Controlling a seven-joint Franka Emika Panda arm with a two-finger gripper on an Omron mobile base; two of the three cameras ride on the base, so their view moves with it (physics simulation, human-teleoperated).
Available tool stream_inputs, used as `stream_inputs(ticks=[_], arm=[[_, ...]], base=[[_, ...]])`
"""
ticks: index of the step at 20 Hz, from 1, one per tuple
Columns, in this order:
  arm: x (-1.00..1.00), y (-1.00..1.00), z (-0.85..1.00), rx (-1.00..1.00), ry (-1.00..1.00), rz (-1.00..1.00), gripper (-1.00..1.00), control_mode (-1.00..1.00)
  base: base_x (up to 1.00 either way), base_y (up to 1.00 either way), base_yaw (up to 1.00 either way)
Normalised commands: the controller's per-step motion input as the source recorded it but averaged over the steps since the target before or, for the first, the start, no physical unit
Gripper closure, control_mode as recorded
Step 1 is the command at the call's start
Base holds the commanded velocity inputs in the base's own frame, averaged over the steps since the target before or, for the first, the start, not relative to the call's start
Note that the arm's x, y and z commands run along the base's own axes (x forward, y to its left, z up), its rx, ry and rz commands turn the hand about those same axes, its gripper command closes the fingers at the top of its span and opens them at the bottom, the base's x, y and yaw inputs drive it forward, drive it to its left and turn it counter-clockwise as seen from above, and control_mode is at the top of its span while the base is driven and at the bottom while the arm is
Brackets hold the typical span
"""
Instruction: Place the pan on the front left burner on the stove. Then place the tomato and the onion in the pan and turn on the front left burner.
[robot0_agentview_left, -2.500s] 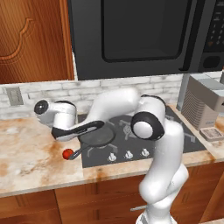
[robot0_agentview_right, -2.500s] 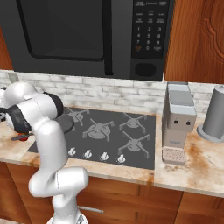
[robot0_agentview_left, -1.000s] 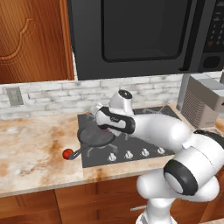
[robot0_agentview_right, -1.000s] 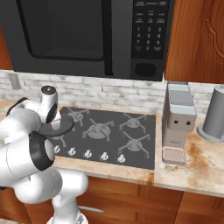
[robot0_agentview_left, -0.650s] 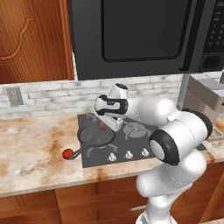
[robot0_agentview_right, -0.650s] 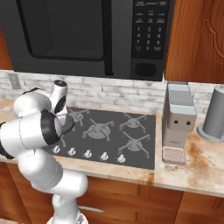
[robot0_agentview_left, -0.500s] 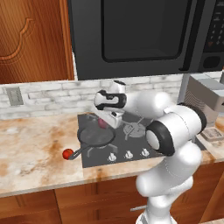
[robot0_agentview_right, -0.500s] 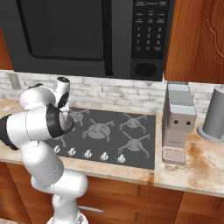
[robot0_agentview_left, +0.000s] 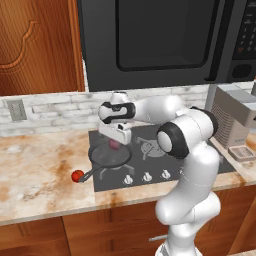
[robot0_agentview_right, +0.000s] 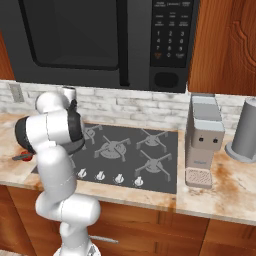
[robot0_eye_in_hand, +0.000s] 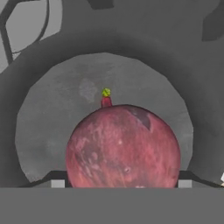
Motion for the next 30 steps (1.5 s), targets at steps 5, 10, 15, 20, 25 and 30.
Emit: stream_inputs(ticks=[5,10,15,20,25,30], arm=[[0.15,0.0,-0.24,-0.01,0.05,0.0,1.0,-1.0],[0.02,-0.02,-0.36,0.0,0.01,0.0,1.0,-1.0],[0.0,0.0,-0.45,-0.04,0.01,0.0,1.0,-1.0],[0.0,0.0,-0.43,-0.1,0.0,0.0,-1.0,-1.0],[-0.1,-0.06,-0.26,-0.02,0.0,0.0,-1.0,-1.0],[-0.15,-0.21,-0.19,0.0,0.0,0.0,-1.0,-1.0]], base=[[0.0,0.0,0.0],[0.0,0.0,0.0],[0.0,0.0,0.0],[0.0,0.0,0.0],[0.0,0.0,0.0],[0.0,0.0,0.0]])
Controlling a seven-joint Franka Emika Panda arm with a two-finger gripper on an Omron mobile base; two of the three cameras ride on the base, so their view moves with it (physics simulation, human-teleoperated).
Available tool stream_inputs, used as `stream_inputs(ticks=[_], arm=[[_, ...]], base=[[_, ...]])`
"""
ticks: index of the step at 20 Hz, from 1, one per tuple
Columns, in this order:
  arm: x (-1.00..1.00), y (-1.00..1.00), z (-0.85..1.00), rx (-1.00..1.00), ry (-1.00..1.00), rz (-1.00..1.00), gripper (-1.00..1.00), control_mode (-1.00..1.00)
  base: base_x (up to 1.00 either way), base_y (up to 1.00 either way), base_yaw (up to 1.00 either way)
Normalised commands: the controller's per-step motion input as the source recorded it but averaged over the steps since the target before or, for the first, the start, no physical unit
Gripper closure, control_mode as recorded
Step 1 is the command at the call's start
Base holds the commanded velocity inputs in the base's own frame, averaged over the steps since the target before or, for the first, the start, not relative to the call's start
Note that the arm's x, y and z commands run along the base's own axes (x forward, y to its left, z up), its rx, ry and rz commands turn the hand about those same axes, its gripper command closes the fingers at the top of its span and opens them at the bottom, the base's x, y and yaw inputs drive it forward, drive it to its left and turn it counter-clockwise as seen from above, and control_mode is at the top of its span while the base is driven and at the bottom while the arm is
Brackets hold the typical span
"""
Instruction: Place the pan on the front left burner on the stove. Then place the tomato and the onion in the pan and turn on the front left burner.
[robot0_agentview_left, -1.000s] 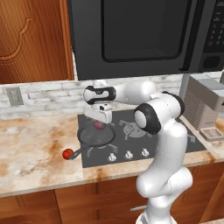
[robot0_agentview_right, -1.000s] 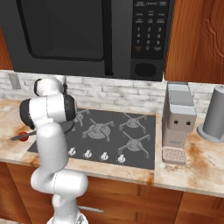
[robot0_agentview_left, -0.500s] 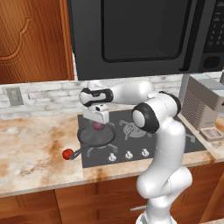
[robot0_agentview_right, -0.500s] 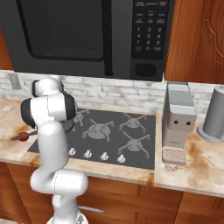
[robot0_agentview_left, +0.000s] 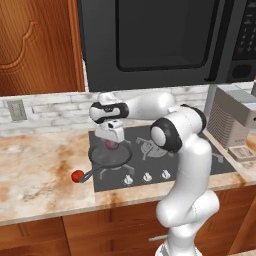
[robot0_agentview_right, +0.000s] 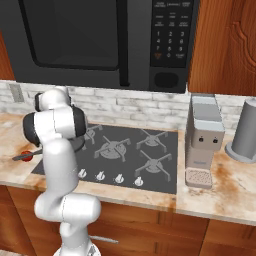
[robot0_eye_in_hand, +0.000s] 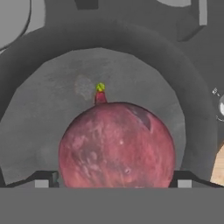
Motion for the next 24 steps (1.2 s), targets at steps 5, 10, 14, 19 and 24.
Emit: stream_inputs(ticks=[5,10,14,19,24], arm=[[-0.36,-0.22,-0.02,0.0,-0.04,0.0,-1.0,-1.0],[-0.37,-0.02,0.08,0.0,-0.04,0.0,-1.0,-1.0],[-0.48,0.0,0.26,0.0,-0.08,0.0,-1.0,-1.0],[-0.49,0.11,0.58,0.0,-0.08,0.0,-1.0,-1.0],[-0.31,0.3,0.57,0.0,-0.04,0.0,-1.0,-1.0]], base=[[0.0,0.0,0.0],[0.0,0.0,0.0],[0.0,0.0,0.0],[0.0,0.0,0.0],[0.0,0.0,0.0]])
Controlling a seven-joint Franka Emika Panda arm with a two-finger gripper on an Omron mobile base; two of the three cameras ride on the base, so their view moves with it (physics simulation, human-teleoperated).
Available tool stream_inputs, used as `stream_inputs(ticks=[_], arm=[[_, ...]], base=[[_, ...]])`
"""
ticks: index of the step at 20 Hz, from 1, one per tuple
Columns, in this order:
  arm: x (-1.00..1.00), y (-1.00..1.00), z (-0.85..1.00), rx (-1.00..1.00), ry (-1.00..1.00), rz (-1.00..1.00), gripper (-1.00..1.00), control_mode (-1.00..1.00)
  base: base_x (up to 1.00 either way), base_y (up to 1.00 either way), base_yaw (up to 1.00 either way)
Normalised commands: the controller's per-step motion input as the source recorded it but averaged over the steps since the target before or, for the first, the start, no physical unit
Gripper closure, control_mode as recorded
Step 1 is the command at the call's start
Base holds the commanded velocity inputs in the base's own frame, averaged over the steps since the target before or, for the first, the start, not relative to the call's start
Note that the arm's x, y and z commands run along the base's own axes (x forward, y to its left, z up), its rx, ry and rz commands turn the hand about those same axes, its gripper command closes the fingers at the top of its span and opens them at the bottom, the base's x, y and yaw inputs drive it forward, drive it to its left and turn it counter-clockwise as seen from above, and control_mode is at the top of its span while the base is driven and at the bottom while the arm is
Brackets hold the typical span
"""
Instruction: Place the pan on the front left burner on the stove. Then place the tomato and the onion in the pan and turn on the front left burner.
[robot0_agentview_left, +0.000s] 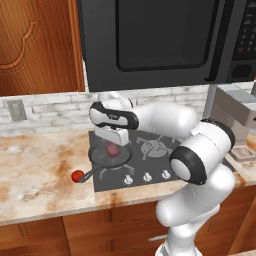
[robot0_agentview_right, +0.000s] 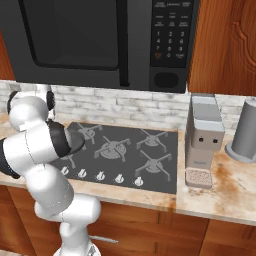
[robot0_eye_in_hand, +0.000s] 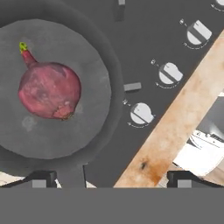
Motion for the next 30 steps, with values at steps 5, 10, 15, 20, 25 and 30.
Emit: stream_inputs(ticks=[5,10,15,20,25,30], arm=[[-0.23,0.55,0.36,0.0,0.0,-0.01,-1.0,-1.0],[-0.15,0.67,0.34,0.0,0.0,-0.13,-1.0,-1.0],[-0.24,0.65,0.22,-0.01,-0.01,-0.23,-1.0,-1.0],[-0.37,0.58,0.01,-0.14,-0.15,-0.11,-1.0,-1.0],[-0.45,0.41,0.12,-0.18,-0.36,0.0,-1.0,-1.0],[-0.31,0.07,0.54,-0.04,-0.36,0.05,-1.0,-1.0]], base=[[0.0,0.0,0.0],[0.0,0.0,0.0],[0.0,0.0,0.0],[0.0,0.0,0.0],[0.0,0.0,0.0],[0.0,0.0,0.0]])
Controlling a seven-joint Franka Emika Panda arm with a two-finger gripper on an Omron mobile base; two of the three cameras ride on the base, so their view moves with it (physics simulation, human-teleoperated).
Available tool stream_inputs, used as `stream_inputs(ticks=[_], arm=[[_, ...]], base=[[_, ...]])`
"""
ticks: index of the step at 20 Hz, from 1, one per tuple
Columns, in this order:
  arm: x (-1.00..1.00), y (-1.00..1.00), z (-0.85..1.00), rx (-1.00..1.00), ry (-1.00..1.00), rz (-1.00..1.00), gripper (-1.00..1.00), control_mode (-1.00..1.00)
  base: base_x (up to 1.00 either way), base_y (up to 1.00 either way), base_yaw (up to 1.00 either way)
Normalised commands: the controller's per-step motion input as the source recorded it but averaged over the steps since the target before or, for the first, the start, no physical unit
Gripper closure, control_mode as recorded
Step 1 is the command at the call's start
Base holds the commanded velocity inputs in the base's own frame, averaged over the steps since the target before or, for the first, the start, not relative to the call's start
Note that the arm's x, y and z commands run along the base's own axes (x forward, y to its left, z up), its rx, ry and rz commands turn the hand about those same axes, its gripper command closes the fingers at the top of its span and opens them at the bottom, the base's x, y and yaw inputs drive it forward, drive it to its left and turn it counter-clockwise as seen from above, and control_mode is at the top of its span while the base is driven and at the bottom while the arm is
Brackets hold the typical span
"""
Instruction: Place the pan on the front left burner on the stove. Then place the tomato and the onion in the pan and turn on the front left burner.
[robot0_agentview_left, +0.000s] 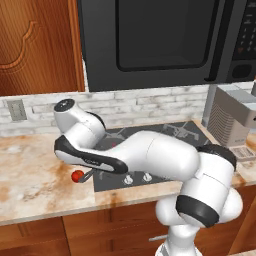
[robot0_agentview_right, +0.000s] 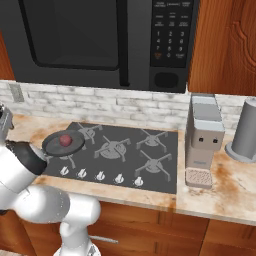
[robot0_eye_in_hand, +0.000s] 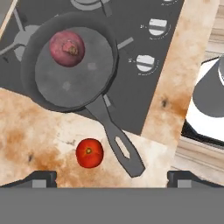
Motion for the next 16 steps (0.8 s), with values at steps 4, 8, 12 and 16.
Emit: stream_inputs(ticks=[4,8,12,16], arm=[[-0.12,0.11,0.69,0.0,-0.21,0.0,-1.0,-1.0],[0.0,0.12,0.61,0.0,-0.07,0.0,-1.0,-1.0],[0.0,0.05,0.31,0.0,-0.01,0.0,-1.0,-1.0],[0.0,0.0,0.05,0.0,0.0,0.05,-1.0,-1.0]], base=[[0.0,0.0,0.0],[0.0,0.0,0.0],[0.0,0.0,0.0],[0.0,0.0,0.0]])
